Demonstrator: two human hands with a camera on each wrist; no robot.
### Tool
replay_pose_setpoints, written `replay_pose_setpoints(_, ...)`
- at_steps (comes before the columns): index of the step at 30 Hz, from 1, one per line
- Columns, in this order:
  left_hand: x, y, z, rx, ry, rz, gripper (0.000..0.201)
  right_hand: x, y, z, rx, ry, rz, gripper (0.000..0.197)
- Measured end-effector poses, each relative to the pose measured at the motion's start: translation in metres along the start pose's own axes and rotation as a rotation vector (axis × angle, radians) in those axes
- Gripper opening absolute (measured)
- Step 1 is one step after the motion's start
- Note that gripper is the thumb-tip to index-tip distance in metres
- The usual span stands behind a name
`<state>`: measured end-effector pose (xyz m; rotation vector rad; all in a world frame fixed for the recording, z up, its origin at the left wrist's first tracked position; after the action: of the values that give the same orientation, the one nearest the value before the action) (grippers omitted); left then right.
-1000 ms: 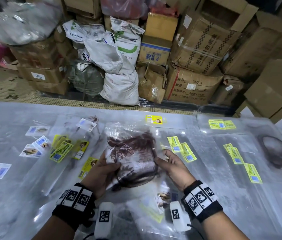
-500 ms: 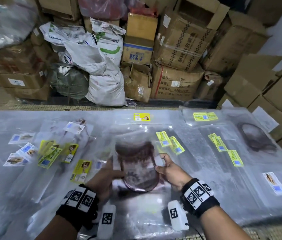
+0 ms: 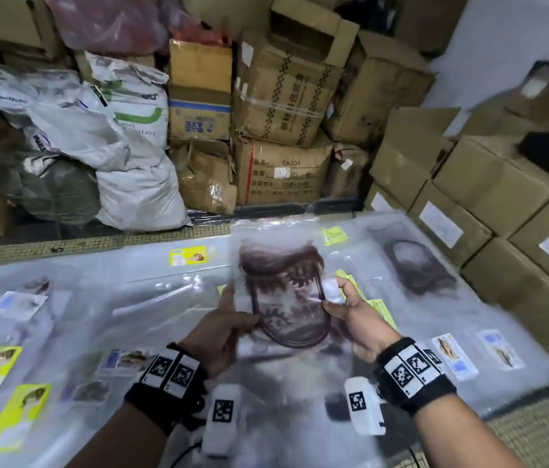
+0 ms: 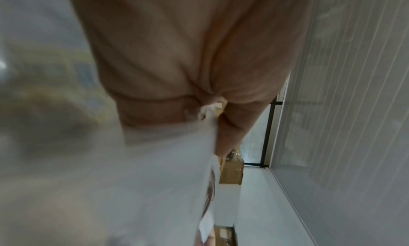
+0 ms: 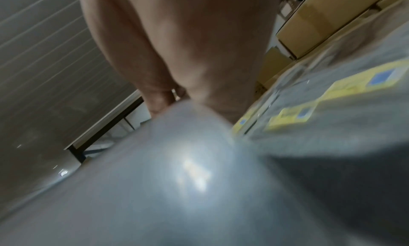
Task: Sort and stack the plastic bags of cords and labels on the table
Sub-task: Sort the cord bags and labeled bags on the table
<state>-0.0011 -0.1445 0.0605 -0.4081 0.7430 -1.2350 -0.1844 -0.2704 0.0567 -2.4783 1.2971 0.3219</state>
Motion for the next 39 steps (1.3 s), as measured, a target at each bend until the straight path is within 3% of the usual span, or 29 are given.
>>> replay_pose_setpoints(6,0.093,-0.11,-0.043,0.091,0.03,0.02,0.048,0.031,0.142,-0.05,0.038,0.041,0.085,0.035)
replay_pose_setpoints(10,0.145,-0.176,-0.083,0.072,0.052,0.004,0.046,0.05,0.234,-0.074,-0.056,0.066,0.118,0.048)
replay_pose_setpoints(15,0.19,-0.235,-0.124,0.038,0.095,-0.009,0.061,0.073,0.326,-0.086,-0.106,-0.027,0.147,0.053)
replay_pose_setpoints(18,0.217,-0.253,-0.138,0.095,0.066,0.027,0.07,0.08,0.353,-0.109,-0.16,-0.031,0.112,0.041)
replay_pose_setpoints(21,0.237,-0.272,-0.142,0.093,0.052,0.016,0.066,0.093,0.376,-0.131,-0.225,-0.01,0.106,0.042)
replay_pose_setpoints(24,0.266,-0.27,-0.149,0.123,0.013,0.095,0.071,0.116,0.39,-0.142,-0.238,0.004,0.093,0.041)
replay_pose_setpoints(28,0.295,-0.255,-0.165,0.36,0.048,0.295,0.078,0.148,0.391,-0.124,-0.525,-0.011,0.112,0.027)
replay_pose_setpoints(30,0.302,-0.25,-0.173,0.51,0.071,0.355,0.08,0.164,0.392,-0.102,-0.666,-0.066,0.112,0.036)
replay_pose_setpoints(34,0.32,-0.238,-0.187,0.614,0.03,0.386,0.083,0.202,0.42,-0.069,-0.728,-0.12,0.141,0.054)
replay_pose_setpoints(39,0.327,-0.233,-0.191,0.598,-0.015,0.375,0.076,0.202,0.411,-0.078,-0.807,-0.125,0.132,0.046)
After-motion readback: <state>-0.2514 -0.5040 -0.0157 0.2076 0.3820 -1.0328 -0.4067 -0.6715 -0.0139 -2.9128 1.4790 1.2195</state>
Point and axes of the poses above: each hand's wrist, its own x-axis towards the middle knuckle, its own y-axis out of the back of the hand, z = x × y, the point moved 4 cm from there along x, towards the middle knuckle
